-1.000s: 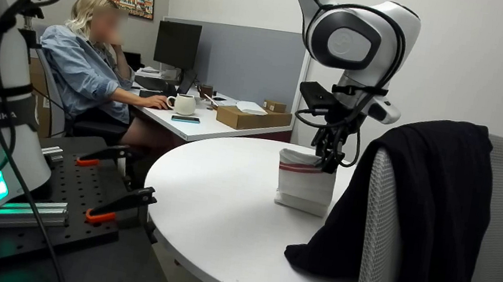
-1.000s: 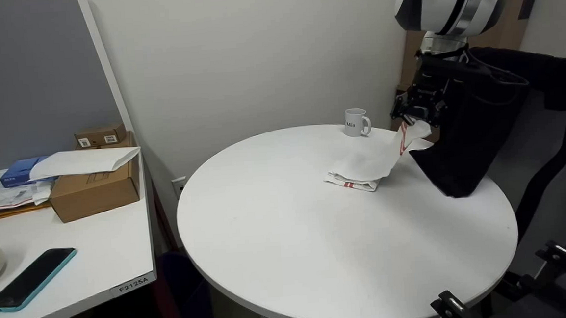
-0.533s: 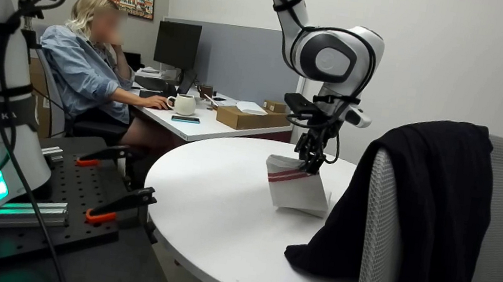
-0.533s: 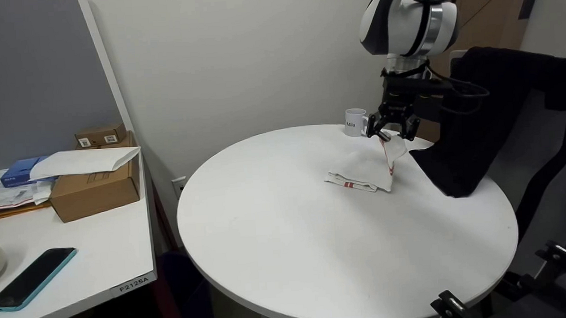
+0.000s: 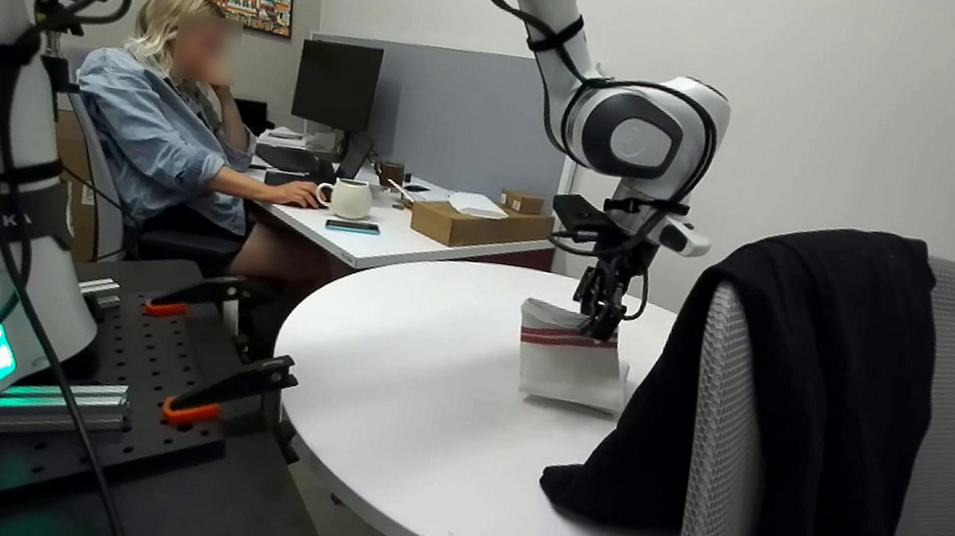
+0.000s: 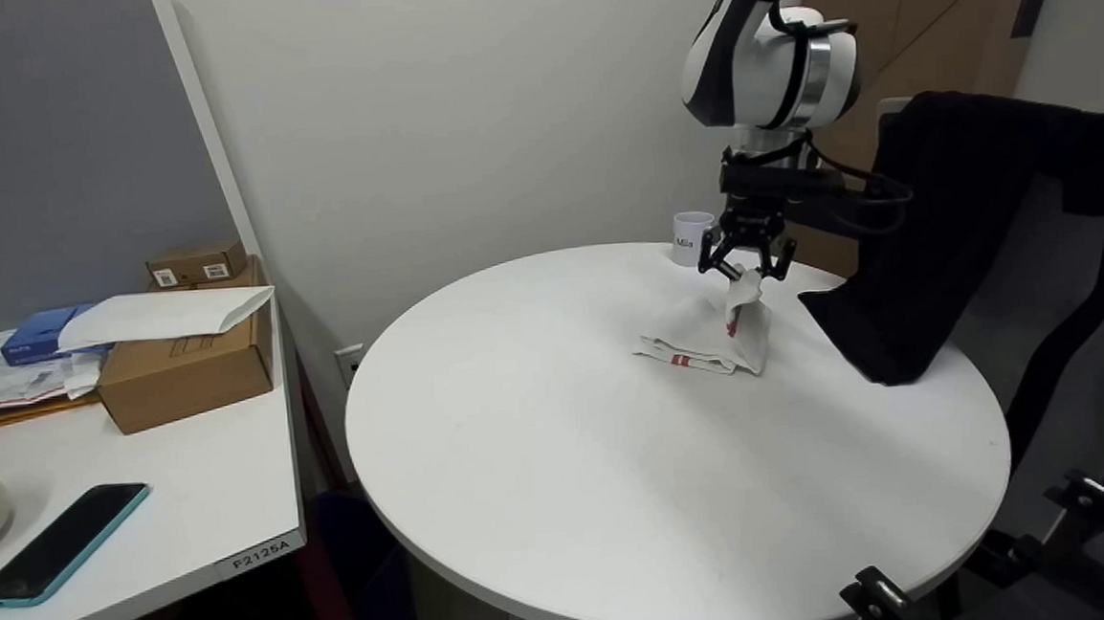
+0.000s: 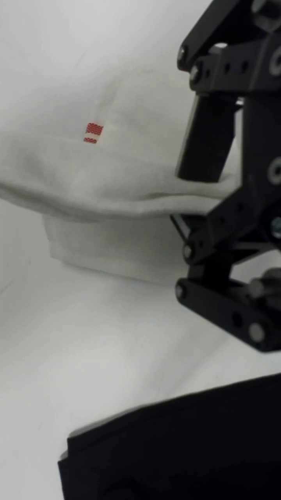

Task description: Fold the towel

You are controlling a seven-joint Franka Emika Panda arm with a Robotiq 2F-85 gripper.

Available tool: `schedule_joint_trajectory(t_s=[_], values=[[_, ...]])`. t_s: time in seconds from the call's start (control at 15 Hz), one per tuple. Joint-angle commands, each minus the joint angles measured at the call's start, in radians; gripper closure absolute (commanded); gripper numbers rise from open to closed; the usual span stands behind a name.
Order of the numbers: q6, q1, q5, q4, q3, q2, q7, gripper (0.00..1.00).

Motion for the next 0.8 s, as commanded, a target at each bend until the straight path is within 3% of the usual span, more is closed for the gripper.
schedule_joint_trajectory(t_s=[0.0, 0.67, 0.73], values=[[-0.026, -0.005, 0.019, 0.092, -0.001, 0.046, 0.060, 1.00], [-0.055, 0.028, 0.036, 0.235, 0.002, 0.149, 0.230, 1.00], [-0.054, 0.033, 0.037, 0.247, 0.001, 0.161, 0.247, 0.84]])
